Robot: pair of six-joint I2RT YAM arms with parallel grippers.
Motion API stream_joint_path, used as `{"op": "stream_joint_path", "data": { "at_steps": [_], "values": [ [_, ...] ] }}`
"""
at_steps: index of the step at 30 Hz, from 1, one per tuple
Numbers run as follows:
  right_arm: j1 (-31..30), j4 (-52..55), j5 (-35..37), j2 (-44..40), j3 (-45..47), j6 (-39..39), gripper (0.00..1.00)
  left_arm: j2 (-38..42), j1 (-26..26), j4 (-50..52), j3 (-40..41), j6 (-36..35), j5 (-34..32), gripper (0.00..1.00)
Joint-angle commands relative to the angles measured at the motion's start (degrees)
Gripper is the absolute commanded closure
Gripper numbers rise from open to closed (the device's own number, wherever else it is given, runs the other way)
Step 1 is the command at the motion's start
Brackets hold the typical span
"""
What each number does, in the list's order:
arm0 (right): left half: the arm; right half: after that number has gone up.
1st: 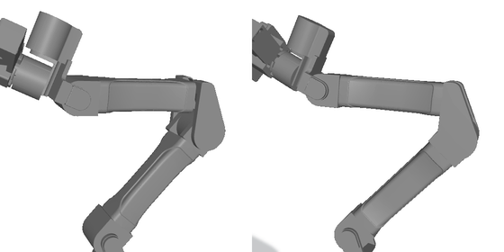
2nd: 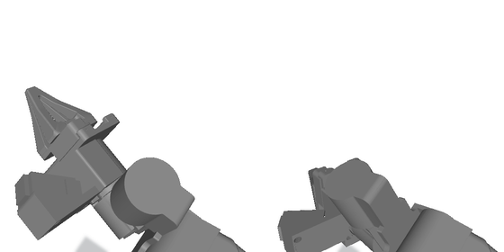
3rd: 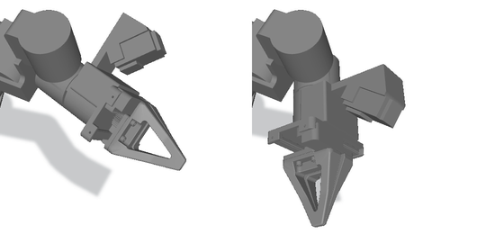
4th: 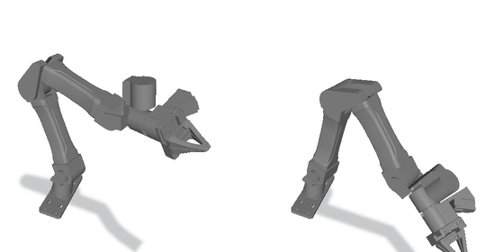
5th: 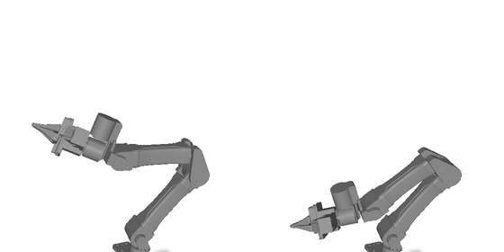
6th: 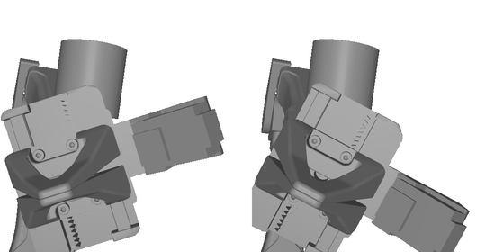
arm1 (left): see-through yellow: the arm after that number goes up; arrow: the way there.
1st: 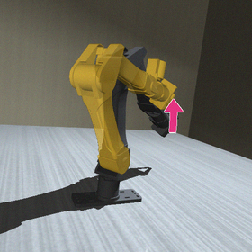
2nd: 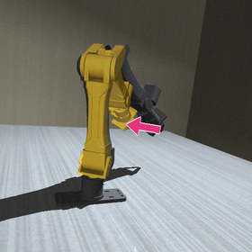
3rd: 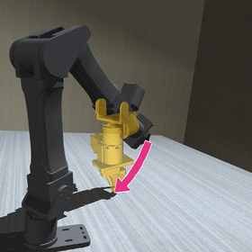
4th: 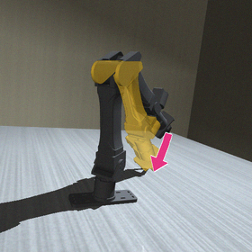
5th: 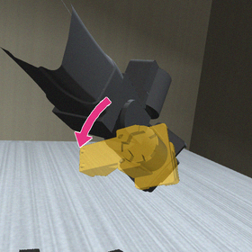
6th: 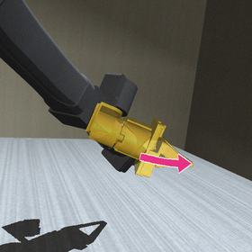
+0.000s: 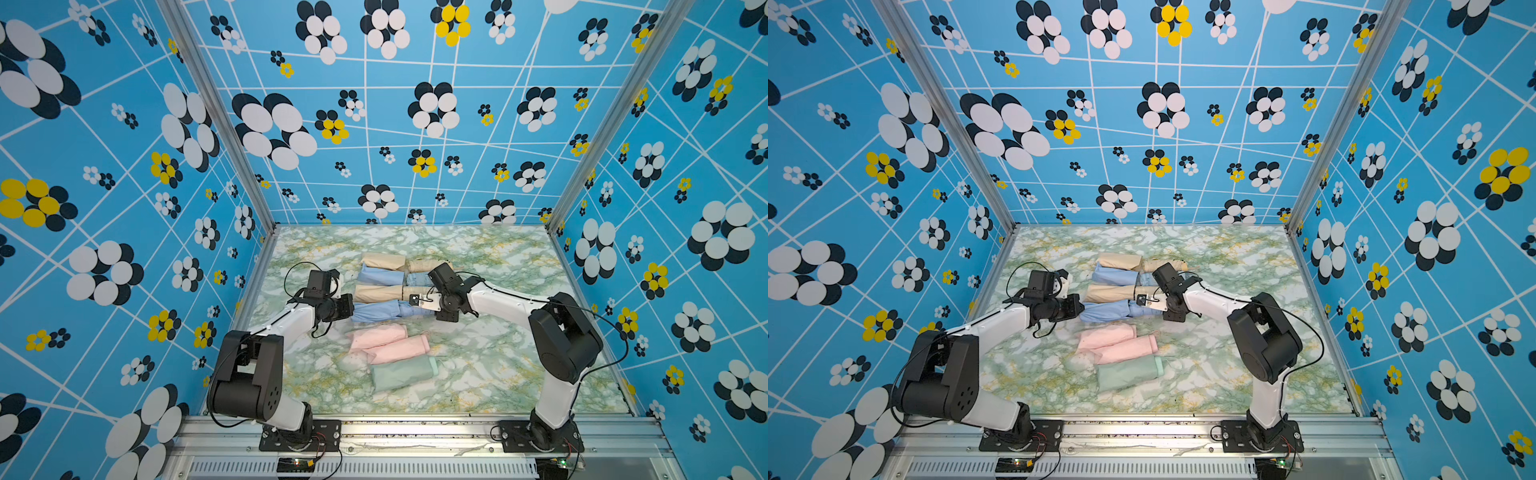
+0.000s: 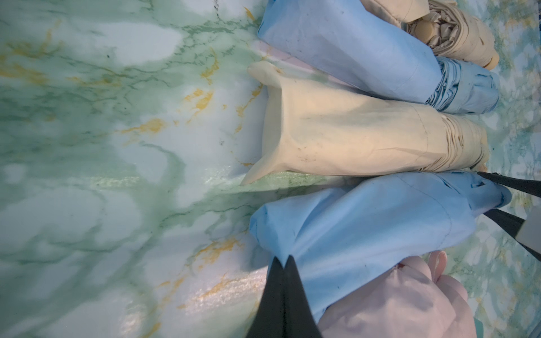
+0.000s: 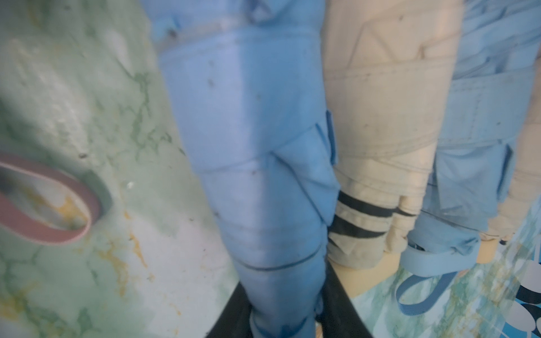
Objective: Take umbrellas out of sleeves
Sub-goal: Take out the umbrella from the umbrella sleeve.
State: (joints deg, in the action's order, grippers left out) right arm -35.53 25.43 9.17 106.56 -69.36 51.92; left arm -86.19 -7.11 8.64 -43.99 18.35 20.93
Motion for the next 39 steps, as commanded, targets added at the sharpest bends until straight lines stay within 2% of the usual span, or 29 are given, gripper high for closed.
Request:
{"op": "stream_joint_path", "data": {
  "at_steps": [1,13,17,19,25,29,31,35,38,39],
  "values": [
    [1.07,5.94,1.59,0.4,1.69,0.2,1.0,-0.69,0.61,0.41,-1.54,-0.72,-0.1,1.0],
    [1.98,7.63,2.61,1.18,0.96,-1.79,1.0,-1.24,0.61,0.01,-1.72,-0.41,0.5,0.99],
    [2.43,8.76,2.74,1.88,-0.34,-4.43,0.91,-1.26,0.61,-0.12,-1.72,-0.3,0.58,0.97],
    [2.79,9.75,2.19,2.28,-1.85,-6.59,0.86,-1.17,0.61,-0.2,-1.71,-0.1,0.69,0.93],
    [3.01,9.79,0.54,1.15,-3.61,-10.56,0.71,0.81,0.61,0.03,-1.28,0.57,0.7,0.69],
    [3.06,9.23,0.42,-1.25,-3.4,-11.89,0.49,4.02,0.66,1.24,-0.86,1.1,-0.16,0.58],
    [3.01,9.18,0.1,-2.76,-3.17,-12.1,0.45,6.15,0.7,1.59,-0.3,1.65,-0.58,0.5],
    [2.94,9.25,-1.78,-7.03,-2.89,-13.65,0.43,11.62,0.7,2.25,1.58,3.59,-1.49,0.44],
    [2.36,7.51,-4.41,-11.42,-1.64,-14.63,0.36,15.85,0.67,2.65,3.55,5.5,-1.77,0.41],
    [1.95,6.76,-5.43,-12.9,-1.14,-14.99,0.31,17.37,0.7,2.73,4.47,6.29,-1.86,0.4]
  ]
}}
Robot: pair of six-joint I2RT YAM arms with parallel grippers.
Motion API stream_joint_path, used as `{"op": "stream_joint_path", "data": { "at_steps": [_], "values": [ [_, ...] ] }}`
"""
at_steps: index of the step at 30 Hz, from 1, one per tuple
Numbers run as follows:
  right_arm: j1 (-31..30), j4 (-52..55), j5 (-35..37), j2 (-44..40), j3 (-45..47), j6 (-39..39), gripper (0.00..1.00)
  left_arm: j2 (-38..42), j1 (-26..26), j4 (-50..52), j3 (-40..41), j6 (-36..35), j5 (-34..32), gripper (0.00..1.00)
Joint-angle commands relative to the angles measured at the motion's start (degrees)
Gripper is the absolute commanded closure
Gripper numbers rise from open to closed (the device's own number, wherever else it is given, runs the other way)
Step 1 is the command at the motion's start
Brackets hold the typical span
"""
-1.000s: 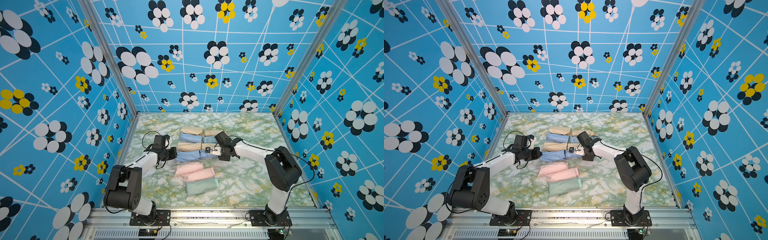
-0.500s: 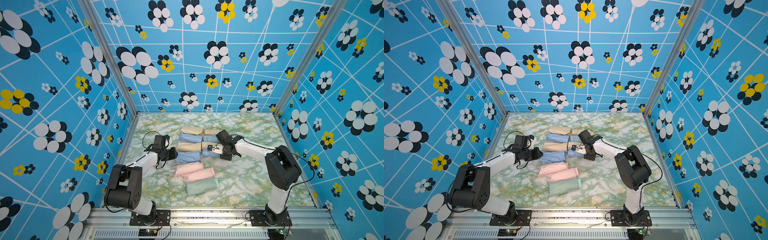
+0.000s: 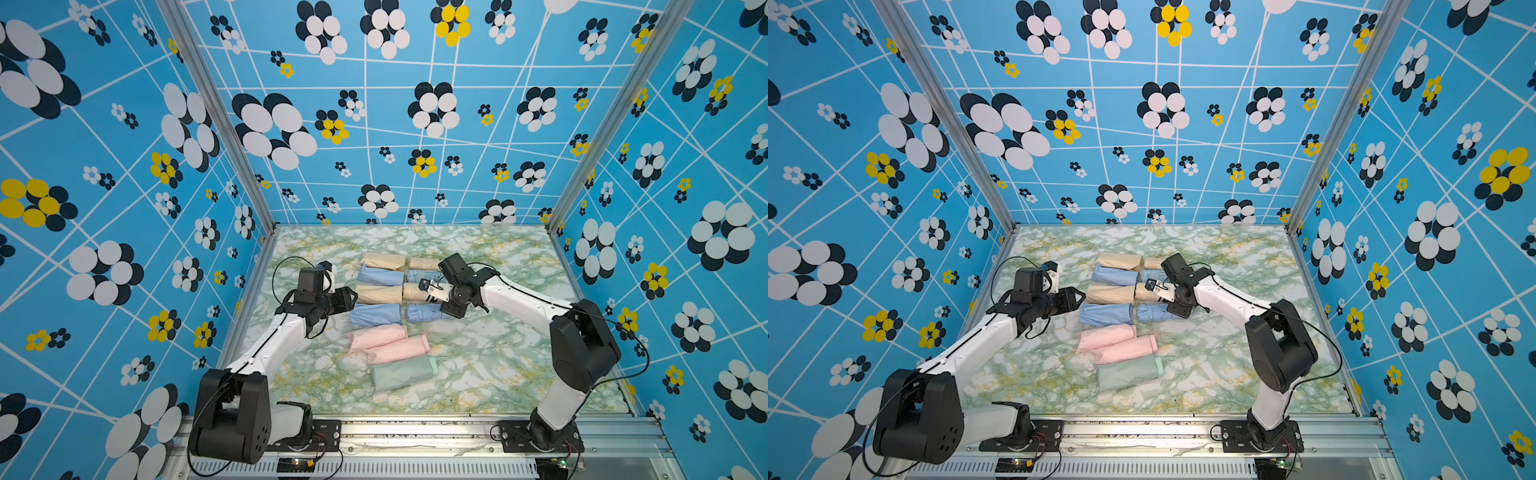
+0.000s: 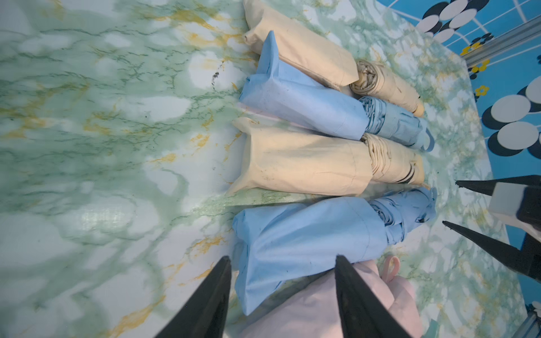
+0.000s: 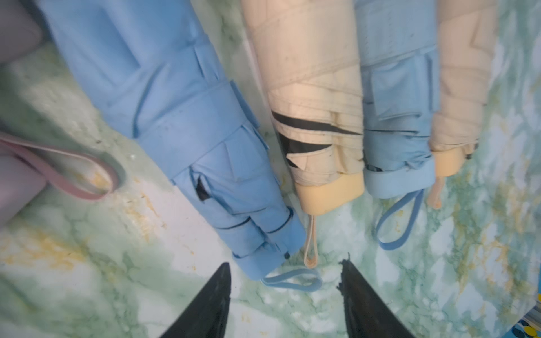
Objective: Take umbrellas out of sleeves
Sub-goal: Take out the umbrella from the umbrella sleeve, then adjust the umbrella at the center of the board.
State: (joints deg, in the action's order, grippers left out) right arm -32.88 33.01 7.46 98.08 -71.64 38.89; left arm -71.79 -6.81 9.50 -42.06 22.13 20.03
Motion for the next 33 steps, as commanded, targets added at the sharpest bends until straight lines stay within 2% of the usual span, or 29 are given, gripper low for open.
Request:
{"op": "stream_joint_path", "data": {
  "at_steps": [1,3,5,12,17,23,33],
  "values": [
    [-1.06,-1.41,-4.69,-5.6,1.57,-2.28,0.26,4.28,0.31,1.93,3.34,3.24,-0.96,0.4],
    [-2.04,-3.03,-6.83,-7.8,2.54,-3.13,0.17,7.1,0.05,1.8,5.23,5.07,-0.79,0.39],
    [-3.28,-4.63,-8.92,-9.39,3.57,-3.77,0.14,9.61,-0.29,2.17,6.86,6.5,-0.96,0.38],
    [-8.64,-5.51,-12.29,-8.81,4.66,-4.35,0.14,18.23,-2.81,5.73,12.11,11.24,-5.18,0.37],
    [-11.35,-6.44,-13.09,-6.92,5.33,-4.64,0.14,20.87,-5.31,7.29,14.62,13.93,-7.29,0.37],
    [-13.31,-10.02,-11.46,-5.05,7.52,-4.91,0.14,19.5,-8.03,5.65,16.13,15.1,-7.37,0.37],
    [-14.26,-23.48,-4.13,-0.84,11.48,-8.79,0.14,11.52,-9.65,-0.85,15.55,15.24,-4.93,0.37]
  ]
}}
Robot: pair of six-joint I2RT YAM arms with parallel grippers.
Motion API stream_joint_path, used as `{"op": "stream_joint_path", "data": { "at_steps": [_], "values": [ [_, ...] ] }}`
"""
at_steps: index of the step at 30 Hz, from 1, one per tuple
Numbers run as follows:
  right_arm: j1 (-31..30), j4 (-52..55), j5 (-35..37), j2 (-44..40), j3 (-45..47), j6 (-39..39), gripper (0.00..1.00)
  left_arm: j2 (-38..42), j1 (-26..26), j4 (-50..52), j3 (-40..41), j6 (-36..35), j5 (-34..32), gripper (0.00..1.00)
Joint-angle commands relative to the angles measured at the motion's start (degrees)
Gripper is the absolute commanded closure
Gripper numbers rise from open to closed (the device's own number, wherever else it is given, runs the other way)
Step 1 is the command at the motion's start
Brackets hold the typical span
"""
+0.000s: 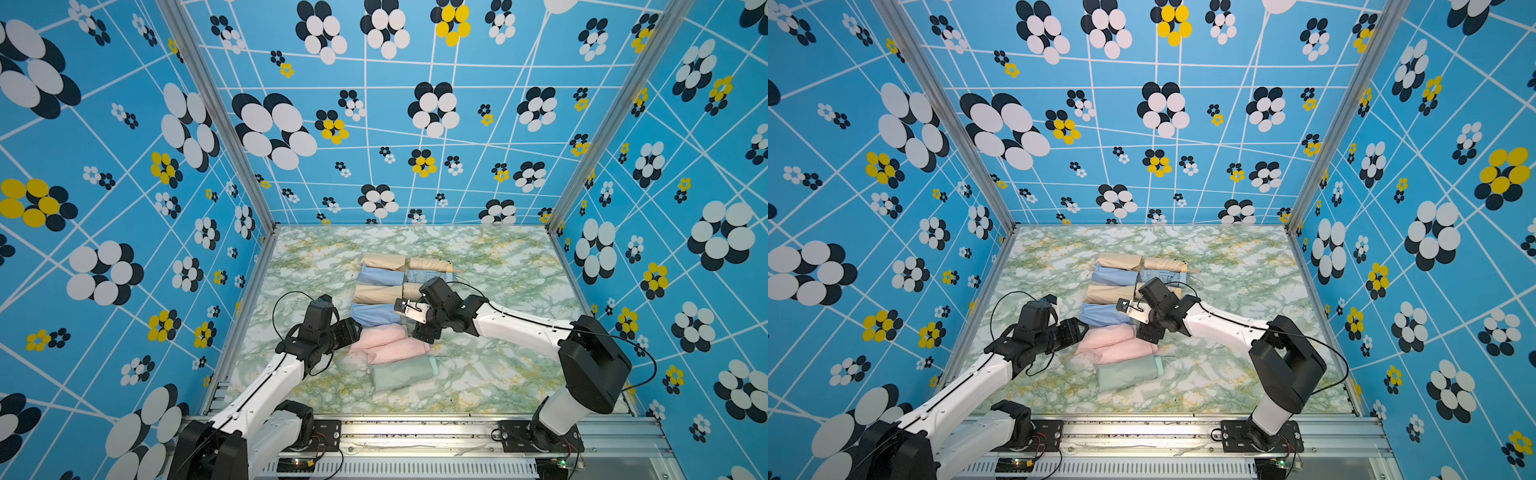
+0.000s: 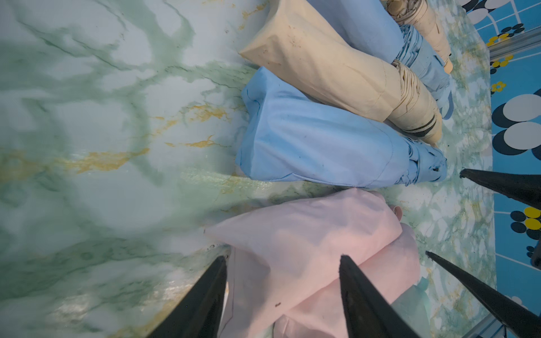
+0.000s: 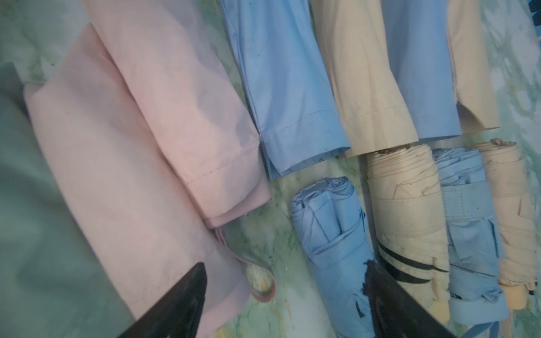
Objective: Take umbrellas out of sleeves
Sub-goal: Adjust the umbrella at the center of the board.
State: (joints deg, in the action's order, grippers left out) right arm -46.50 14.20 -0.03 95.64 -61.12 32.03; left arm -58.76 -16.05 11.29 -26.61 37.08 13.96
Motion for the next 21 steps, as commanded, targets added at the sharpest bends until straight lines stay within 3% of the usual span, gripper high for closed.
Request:
{"op": "stream_joint_path", "data": {
  "at_steps": [1,8,21],
  "values": [
    [-0.74,-5.25,4.39,2.22,0.87,-1.82,0.13,-2.29,-0.56,-2.8,-0.02,0.01,1.3,0.37],
    [-2.06,-4.12,6.77,6.22,-0.4,-0.1,0.14,-7.23,-0.63,-3.71,-2.09,-2.17,1.93,0.38],
    [-6.79,1.84,6.39,4.54,3.72,0.12,0.14,-9.93,-0.73,-5.58,-1.62,-2.97,3.09,0.47]
  ]
}}
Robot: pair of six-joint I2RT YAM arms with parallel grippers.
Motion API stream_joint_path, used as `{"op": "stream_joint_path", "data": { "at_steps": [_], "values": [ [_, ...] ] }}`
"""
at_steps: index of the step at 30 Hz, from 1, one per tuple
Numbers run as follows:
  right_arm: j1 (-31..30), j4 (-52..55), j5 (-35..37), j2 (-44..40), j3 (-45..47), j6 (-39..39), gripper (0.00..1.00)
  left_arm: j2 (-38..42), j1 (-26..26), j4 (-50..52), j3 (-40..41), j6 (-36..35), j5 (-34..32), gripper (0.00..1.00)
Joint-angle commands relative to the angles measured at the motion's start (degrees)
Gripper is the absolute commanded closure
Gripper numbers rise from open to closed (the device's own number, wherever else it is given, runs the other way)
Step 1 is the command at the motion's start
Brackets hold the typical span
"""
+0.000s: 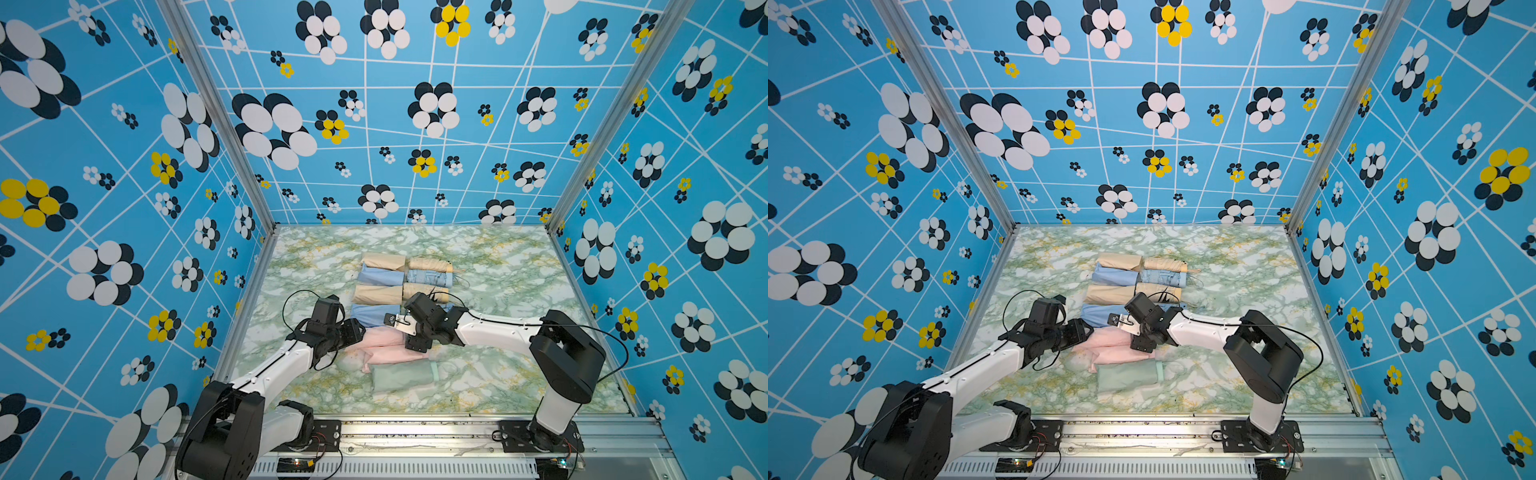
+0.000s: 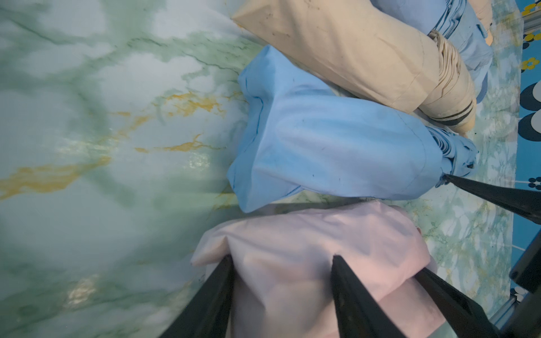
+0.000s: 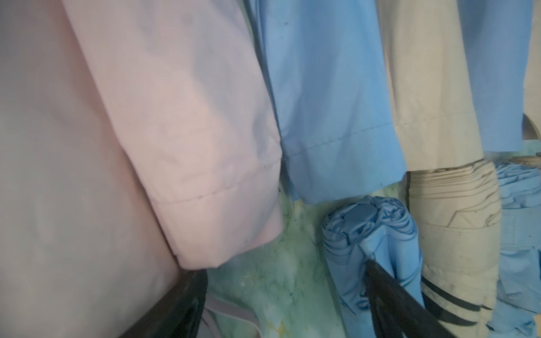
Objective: Take umbrellas out of sleeves
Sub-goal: Adjust the umbrella at the center of the board.
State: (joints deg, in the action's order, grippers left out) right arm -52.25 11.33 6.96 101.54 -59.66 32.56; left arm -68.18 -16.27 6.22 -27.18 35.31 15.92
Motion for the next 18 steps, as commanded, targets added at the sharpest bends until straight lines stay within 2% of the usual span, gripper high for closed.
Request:
{"op": "stream_joint_path", "data": {
  "at_steps": [1,9,10,12,18],
  "values": [
    [-1.18,4.96,-0.7,-1.78,2.55,-0.76,0.14,-0.54,-0.54,-0.51,-0.97,-1.24,1.24,0.48],
    [-1.66,5.1,-3.76,-6.83,4.67,-3.1,0.14,-0.65,-0.58,-0.68,-0.37,-1.44,1.66,0.56],
    [-1.69,5.15,-3.84,-7.29,4.42,-2.88,0.14,-0.68,-0.56,-0.6,-0.41,-1.47,1.66,0.61],
    [-1.64,5.1,-4.81,-8.08,3.78,-2.33,0.14,-0.58,-0.53,-0.59,-0.33,-1.45,1.57,0.64],
    [-0.53,3.93,-8.72,-6.01,2.08,-1.67,0.16,-0.9,-0.58,-0.94,0.13,-1.5,1.41,0.73]
  ]
}}
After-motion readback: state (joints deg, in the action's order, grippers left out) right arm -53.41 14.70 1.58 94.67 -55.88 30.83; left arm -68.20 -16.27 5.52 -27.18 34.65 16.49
